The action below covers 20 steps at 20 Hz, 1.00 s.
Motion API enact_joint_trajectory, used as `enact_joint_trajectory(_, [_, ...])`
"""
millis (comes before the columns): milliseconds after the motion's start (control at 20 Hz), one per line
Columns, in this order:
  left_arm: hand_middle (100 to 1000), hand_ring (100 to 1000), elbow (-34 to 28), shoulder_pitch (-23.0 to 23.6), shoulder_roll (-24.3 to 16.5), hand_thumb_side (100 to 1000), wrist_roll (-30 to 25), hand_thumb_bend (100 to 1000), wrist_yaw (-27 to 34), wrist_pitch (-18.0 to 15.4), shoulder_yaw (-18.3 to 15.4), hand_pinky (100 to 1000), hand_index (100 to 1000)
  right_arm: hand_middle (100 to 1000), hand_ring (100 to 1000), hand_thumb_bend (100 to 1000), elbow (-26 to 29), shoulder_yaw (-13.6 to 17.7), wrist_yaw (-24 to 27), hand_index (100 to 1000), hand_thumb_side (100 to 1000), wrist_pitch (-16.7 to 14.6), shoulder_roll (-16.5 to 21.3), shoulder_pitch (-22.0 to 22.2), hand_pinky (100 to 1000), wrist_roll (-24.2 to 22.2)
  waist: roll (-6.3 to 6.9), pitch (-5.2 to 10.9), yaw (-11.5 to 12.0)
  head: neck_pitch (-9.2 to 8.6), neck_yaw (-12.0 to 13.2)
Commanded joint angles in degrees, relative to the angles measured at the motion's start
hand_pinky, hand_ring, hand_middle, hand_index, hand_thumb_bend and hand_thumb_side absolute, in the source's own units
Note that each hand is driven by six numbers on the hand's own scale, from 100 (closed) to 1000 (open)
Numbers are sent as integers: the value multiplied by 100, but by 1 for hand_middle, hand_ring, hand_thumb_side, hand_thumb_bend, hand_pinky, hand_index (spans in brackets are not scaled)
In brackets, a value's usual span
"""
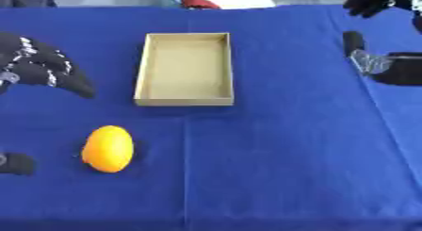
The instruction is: Pick up objects on the table and place them in the box.
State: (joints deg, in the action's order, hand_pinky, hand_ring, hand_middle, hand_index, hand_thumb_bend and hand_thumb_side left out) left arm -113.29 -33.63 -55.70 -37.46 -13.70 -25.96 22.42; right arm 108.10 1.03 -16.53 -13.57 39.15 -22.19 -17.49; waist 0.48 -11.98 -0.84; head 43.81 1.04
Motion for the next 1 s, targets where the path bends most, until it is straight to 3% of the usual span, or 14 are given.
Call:
enact_joint_trajectory(50, [727, 732, 142, -209, 31, 686, -698, 514, -333, -461, 238, 691, 873, 693, 703, 100, 41, 38, 55, 933, 252, -7, 109, -89, 676, -22, 12, 97, -18, 30, -44])
enact_joint_trajectory(150, [730, 738, 322, -283, 151, 605, -818, 447, -589, -550, 378, 698, 871, 692, 703, 100, 39, 32, 66, 933, 252, -7, 110, -93, 676, -33, 20, 98, -24, 17, -79])
enact_joint_trajectory(450, [738, 747, 930, -359, 428, 464, -777, 385, -1408, -923, 573, 711, 871, 692, 702, 100, 40, 36, 81, 934, 253, -6, 110, -101, 676, -51, 44, 98, -30, -22, -148])
enact_joint_trajectory(700, [749, 756, 1286, -356, 548, 428, -590, 373, -1891, -1176, 663, 726, 879, 691, 702, 100, 43, 37, 87, 934, 254, -4, 111, -107, 676, -57, 53, 98, -42, -39, -168])
enact_joint_trajectory(1000, [765, 772, 1638, -337, 619, 493, -677, 387, -2212, -1426, 744, 742, 896, 690, 701, 100, 40, 35, 98, 935, 255, 1, 110, -113, 675, -68, 60, 97, -49, -56, -166])
